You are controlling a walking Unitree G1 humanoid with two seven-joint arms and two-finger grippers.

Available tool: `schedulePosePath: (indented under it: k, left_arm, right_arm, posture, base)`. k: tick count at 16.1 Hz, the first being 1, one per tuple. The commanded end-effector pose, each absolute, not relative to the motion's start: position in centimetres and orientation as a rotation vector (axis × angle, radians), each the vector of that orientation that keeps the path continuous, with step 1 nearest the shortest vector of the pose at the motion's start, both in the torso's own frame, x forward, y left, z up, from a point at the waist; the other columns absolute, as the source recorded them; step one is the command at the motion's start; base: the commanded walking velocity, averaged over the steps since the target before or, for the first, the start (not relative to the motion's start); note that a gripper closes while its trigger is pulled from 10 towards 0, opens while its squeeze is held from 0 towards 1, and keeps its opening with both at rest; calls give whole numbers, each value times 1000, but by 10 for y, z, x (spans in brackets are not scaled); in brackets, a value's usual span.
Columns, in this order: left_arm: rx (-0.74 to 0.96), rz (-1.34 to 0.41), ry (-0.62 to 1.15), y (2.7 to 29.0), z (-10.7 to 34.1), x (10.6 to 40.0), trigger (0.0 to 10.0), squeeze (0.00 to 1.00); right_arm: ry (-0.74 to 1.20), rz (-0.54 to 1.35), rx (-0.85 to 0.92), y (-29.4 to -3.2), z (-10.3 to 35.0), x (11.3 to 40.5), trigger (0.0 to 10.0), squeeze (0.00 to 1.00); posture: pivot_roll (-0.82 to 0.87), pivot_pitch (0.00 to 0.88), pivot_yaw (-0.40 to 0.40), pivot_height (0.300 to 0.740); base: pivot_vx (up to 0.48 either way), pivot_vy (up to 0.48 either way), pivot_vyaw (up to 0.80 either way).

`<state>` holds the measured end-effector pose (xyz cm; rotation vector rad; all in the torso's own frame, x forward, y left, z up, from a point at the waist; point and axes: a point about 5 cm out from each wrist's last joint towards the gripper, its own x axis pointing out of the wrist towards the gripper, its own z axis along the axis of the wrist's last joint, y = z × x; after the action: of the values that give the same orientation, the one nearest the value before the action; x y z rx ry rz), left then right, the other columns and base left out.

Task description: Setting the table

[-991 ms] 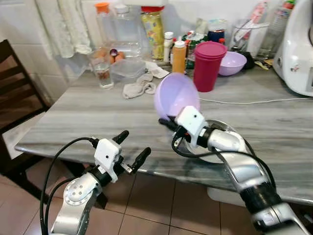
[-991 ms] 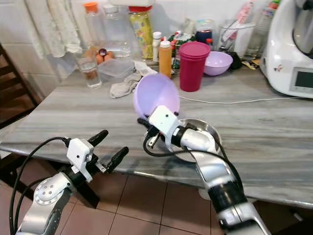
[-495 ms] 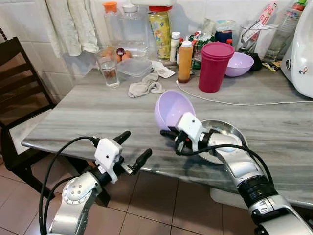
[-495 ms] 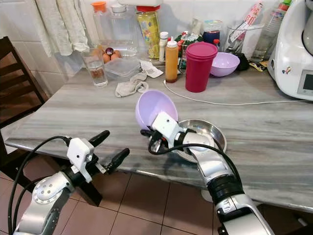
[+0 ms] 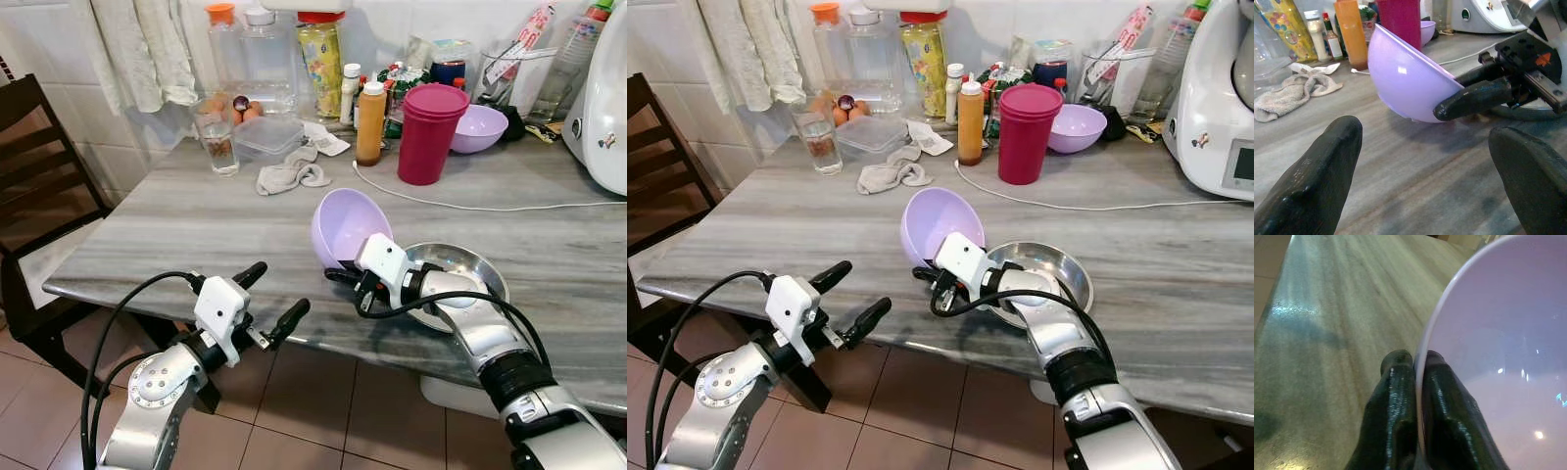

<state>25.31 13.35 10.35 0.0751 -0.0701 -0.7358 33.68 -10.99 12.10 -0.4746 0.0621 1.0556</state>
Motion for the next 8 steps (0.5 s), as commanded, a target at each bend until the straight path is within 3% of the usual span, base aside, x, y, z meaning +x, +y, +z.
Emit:
schedulePosePath:
  k: [1, 2, 8]
  left_arm:
    - [97, -746, -63, 136, 104, 252, 10000, 0]
    - [101, -742, -61, 136, 104, 252, 10000, 0]
    - [102, -742, -54, 136, 103, 253, 10000, 0]
  right_arm:
    - [48, 1073, -498, -108, 126, 340, 10000, 933]
    - [44, 1076, -501, -108, 127, 340, 10000, 1000]
    - [6, 1066, -530, -107, 132, 342, 10000, 1000]
  posture:
    - [-214, 29, 92, 740]
    - [-214, 29, 92, 740]
    - [-214, 24, 96, 740]
  base:
    - [0, 0, 0]
    - [0, 0, 0]
    - [0, 0, 0]
